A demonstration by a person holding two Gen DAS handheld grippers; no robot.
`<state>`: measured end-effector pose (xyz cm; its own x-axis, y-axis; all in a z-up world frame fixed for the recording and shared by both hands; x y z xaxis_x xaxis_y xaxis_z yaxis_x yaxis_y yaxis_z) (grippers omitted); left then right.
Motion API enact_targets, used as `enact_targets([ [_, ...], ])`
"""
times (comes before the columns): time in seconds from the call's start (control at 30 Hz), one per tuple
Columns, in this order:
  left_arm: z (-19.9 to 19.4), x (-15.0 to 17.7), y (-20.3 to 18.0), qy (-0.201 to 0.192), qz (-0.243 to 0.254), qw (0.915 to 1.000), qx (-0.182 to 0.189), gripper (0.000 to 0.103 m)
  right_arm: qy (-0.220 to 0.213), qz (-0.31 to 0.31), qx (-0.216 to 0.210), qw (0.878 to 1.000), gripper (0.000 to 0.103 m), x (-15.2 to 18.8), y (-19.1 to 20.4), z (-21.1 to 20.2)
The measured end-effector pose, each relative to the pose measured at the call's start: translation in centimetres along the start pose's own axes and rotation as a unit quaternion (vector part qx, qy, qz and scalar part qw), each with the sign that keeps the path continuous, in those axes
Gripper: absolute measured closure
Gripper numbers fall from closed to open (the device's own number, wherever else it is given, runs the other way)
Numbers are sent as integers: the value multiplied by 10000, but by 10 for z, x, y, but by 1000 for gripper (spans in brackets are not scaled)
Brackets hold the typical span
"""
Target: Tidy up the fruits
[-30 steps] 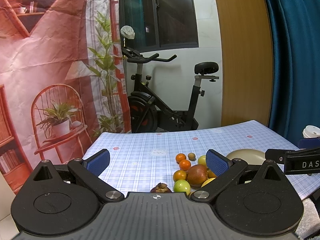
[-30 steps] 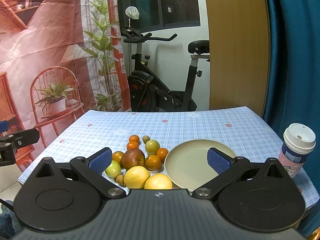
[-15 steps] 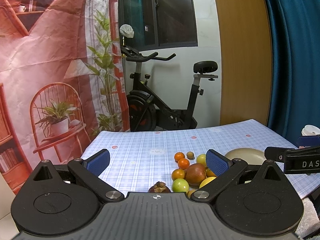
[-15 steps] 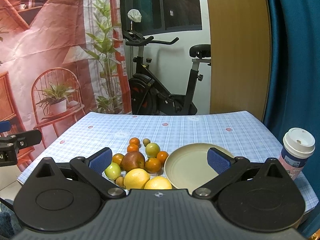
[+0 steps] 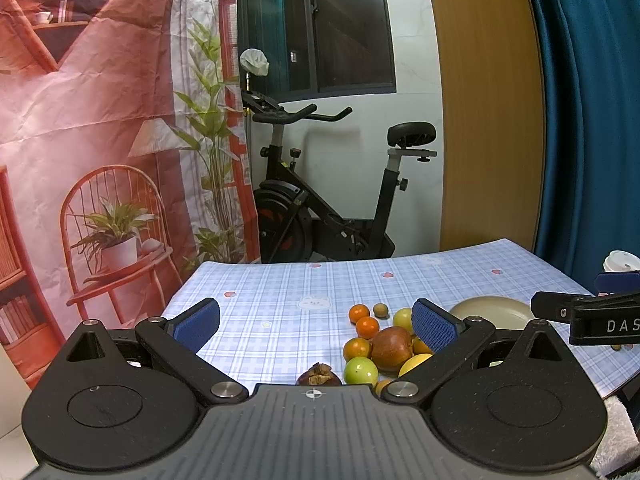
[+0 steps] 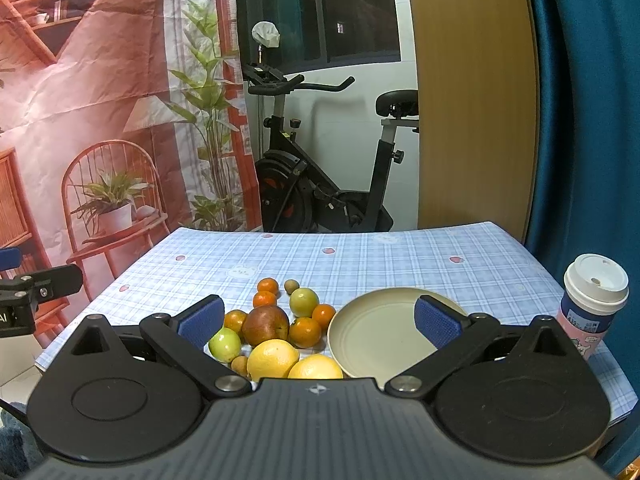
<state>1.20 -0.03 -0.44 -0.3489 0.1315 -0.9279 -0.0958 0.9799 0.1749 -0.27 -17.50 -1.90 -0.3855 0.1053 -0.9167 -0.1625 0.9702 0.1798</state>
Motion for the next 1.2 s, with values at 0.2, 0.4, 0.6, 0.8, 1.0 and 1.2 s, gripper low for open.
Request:
enact_targets([
  [0.2, 1, -1, 1, 15, -12, 10000, 14, 0, 3, 20, -7, 10000, 0, 1, 0, -1],
  [0.4, 2, 0, 1, 39, -41, 10000, 6, 0, -8, 23, 0, 10000, 0, 0, 0, -1],
  [0.6, 3, -1, 3, 58, -125, 9999, -21, 0, -79, 43, 11, 10000, 0, -2, -2, -3],
  [0.8, 19, -7, 5, -71, -228, 9996, -116, 0, -347, 98, 30, 9993, 0, -11, -17, -8],
  [1.0, 54, -11, -1, -294, -130, 9990, -312, 0, -1051, -255, -568, 9925, 0, -22, -35, 0],
  [1.2, 99, -2, -8, 235, -134, 9995, -162, 0, -888, -414, -576, 9935, 0, -25, -38, 46],
])
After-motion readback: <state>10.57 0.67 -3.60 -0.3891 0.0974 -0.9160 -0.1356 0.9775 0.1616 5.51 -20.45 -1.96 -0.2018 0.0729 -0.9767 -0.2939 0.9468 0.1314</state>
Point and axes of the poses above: each gripper's, at about its wrist camera, not at the fingertips, and z roughly the way its jaws point, y to its left, x to its underside, the point moved 2 cm from there along z, roughly the way its jaws point, and after that the axes turned 9 degrees about -x, right-handed, at the moved point
